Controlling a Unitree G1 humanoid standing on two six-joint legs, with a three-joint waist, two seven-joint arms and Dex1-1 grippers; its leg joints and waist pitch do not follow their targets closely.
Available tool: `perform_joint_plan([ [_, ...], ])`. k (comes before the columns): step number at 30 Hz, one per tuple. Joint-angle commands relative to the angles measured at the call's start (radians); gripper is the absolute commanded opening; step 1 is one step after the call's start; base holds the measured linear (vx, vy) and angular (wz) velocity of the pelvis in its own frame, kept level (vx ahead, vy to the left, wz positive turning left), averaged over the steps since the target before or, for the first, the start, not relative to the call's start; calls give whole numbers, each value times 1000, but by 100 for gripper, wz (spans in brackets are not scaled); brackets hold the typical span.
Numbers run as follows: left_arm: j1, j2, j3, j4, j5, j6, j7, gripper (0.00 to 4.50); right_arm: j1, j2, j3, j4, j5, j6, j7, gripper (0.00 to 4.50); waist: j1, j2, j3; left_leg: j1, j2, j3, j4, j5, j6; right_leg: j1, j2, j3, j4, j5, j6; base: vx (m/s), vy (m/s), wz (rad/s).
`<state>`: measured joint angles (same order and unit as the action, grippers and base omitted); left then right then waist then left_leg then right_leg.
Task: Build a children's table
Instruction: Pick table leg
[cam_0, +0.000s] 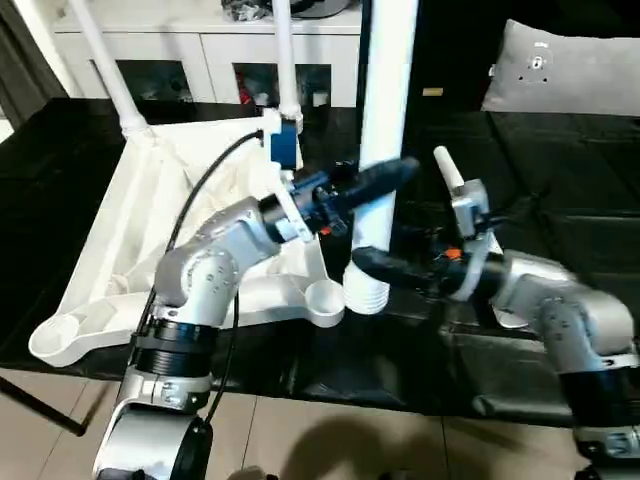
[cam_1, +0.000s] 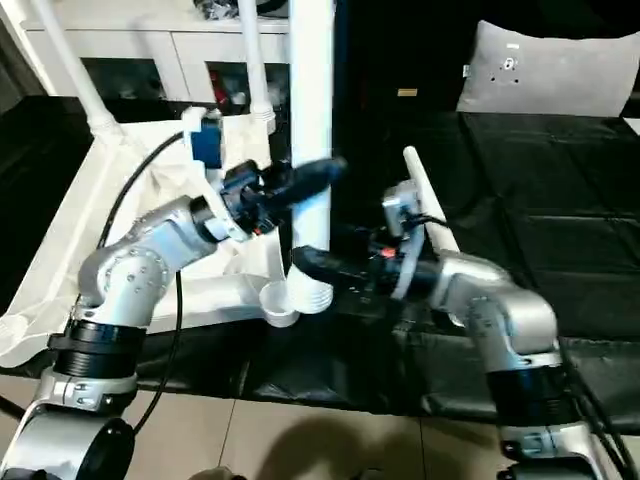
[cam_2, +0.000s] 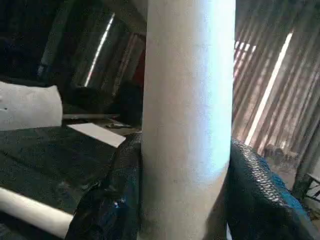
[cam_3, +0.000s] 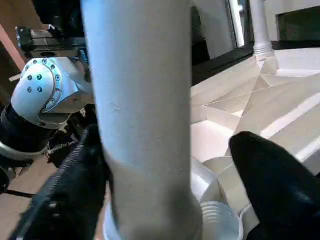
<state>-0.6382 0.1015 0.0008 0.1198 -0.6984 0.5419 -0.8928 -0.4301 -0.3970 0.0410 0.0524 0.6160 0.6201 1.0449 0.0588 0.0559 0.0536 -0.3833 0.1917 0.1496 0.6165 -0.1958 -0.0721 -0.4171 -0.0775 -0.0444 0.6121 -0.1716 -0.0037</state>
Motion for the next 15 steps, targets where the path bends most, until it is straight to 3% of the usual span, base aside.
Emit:
perform_joint_plan([
  [1, -1, 3, -7, -34, 4, -5, -22, 186, -12, 3, 9, 10, -17, -11, -14, 351, 3, -22, -75, 3, 12, 13, -65, -74, 67, 70, -39, 25, -69, -183, -214, 0, 0, 0],
  [10, 3, 8, -26, -24, 28, -30, -21, 186, -7, 9, 9, 6, -16, -8, -12, 289, 4, -20, -75, 3, 13, 12, -65, -76, 67, 71, -39, 25, -67, -169, -220, 0, 0, 0],
  [12, 5, 8, -29, -21, 39, -34, -22, 186, -2, 10, 12, 6, -19, -10, -15, 250, 4, -20, -76, 4, 13, 12, -65, -76, 66, 71, -39, 25, -67, -169, -220, 0, 0, 0],
  [15, 6, 8, -30, -19, 44, -36, -23, 186, 2, 11, 14, 3, -17, -7, -14, 229, 4, -22, -76, 3, 13, 12, -65, -72, 68, 72, -39, 25, -66, -167, -219, 0, 0, 0],
])
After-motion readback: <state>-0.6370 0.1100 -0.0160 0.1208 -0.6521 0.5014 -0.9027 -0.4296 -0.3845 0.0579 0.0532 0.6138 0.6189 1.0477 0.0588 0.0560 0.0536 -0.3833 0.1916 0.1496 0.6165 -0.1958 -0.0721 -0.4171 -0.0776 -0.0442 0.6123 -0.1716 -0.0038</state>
